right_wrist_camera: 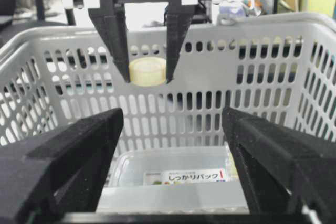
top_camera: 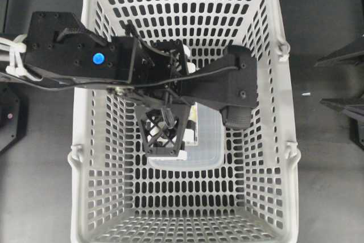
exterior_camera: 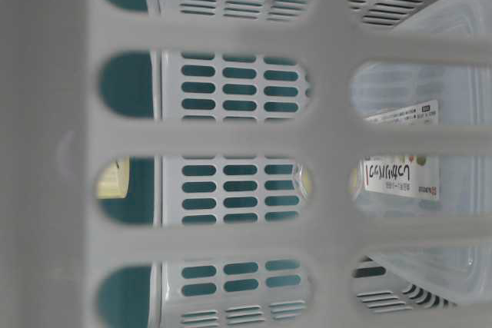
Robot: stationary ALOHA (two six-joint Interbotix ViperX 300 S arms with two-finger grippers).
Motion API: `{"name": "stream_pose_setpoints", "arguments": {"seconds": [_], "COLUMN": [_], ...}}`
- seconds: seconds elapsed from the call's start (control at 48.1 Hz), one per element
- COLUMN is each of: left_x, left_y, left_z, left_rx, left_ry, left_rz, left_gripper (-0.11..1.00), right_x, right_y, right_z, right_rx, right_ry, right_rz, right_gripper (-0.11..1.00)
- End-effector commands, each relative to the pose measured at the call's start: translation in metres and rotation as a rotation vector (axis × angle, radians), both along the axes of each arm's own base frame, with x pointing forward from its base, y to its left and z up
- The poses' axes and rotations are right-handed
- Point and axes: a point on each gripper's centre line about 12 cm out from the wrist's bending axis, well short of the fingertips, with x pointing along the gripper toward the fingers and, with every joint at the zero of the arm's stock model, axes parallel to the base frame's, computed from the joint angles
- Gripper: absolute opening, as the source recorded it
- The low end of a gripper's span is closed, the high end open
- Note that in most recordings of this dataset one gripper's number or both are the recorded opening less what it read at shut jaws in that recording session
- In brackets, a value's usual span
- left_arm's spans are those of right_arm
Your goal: Pick up the cellophane tape from the shopping basket with the left arm.
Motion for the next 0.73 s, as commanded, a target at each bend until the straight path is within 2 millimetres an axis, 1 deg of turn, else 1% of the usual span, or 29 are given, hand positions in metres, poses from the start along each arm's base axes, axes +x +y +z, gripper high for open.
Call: {"name": "stream_pose_setpoints", "arguments": {"seconds": [0.0,0.707], "left_x": [-0.0027,-0.0016], "left_y": [-0.0007,-0.0007], "left_z": [0.0158,0.0171], "left_rx": [-0.002,0.000], "left_ry": [-0.042,-0.046], "left_rz": [-0.001,-0.002], "left_gripper": [0.50,0.50], "right_x": [0.0014,0.0013], "right_y": [0.0003,0.0006], "right_z": [0.0047,0.0042], "right_rx": [0.007,0.007], "right_ry": [-0.020,-0.020], "right_rz": [0.001,0.002], "right_gripper": [0.74,0.74]}}
